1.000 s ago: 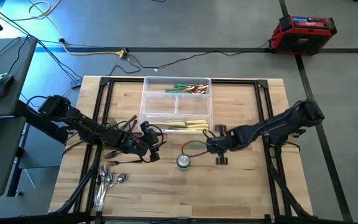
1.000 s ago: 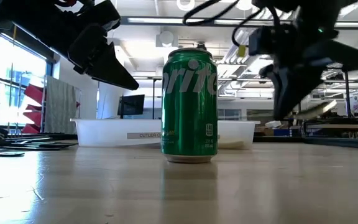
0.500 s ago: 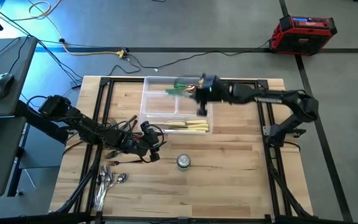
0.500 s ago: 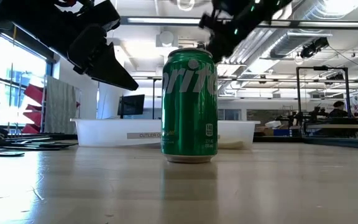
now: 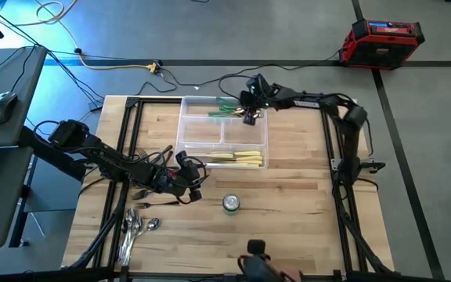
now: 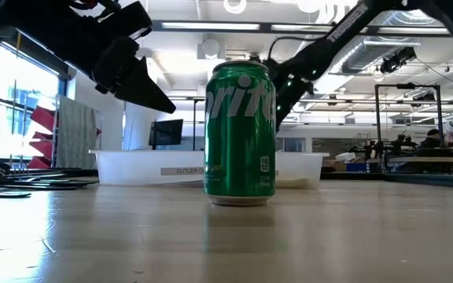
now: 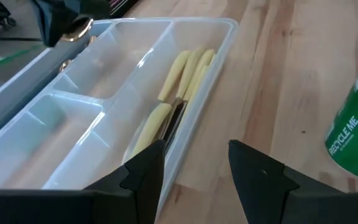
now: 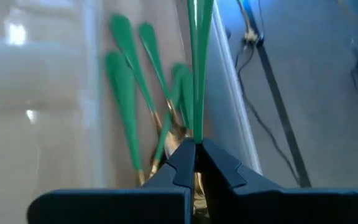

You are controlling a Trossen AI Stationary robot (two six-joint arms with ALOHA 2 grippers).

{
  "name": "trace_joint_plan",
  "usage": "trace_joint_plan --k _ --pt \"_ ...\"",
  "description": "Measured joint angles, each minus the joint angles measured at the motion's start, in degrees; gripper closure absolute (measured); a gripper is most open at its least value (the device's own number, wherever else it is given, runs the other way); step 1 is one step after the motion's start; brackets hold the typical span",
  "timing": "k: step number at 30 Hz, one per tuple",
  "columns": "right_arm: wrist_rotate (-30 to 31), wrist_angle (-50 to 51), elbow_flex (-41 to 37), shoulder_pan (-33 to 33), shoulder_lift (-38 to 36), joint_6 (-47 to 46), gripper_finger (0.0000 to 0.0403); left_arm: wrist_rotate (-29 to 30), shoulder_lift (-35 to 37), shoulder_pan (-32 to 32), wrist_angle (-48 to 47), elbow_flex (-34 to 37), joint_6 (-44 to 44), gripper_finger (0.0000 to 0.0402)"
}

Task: Sort silverware
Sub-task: Put the green spoon into the silverware tray, then put the black fork into the silverware tray

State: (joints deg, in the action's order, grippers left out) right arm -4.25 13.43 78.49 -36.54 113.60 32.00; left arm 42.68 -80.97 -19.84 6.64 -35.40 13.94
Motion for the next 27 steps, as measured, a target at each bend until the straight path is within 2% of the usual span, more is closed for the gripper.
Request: trace_joint_plan --k 4,9,12,17,20,27 --pt "-0.1 3.2 3.2 -0.6 3.2 0.0 0.0403 0.0 0.0 0.0 0.1 0.0 -0.7 0.0243" --pt "-0.1 6.7 3.6 -0.6 3.7 2.1 0.0395 0.1 0.0 0.0 -0.3 0.0 -1.5 0.0243" --pt "1.3 9.1 3.6 -0.6 3.7 3.4 0.037 0.1 0.0 0.1 -0.3 0.0 -1.7 0.0243" --pt "7.9 13.4 3.6 -0.1 2.9 2.7 0.0321 0.1 0.0 0.3 -0.3 0.0 -1.7 0.0243" --pt "11.2 17.1 3.6 0.5 0.7 0.6 0.0305 0.1 0.0 0.3 -0.4 0.0 -1.7 0.0243" --pt "8.7 24.7 3.6 4.1 -9.2 -7.1 0.03 0.1 0.0 0.4 -0.4 0.0 -1.6 0.0243"
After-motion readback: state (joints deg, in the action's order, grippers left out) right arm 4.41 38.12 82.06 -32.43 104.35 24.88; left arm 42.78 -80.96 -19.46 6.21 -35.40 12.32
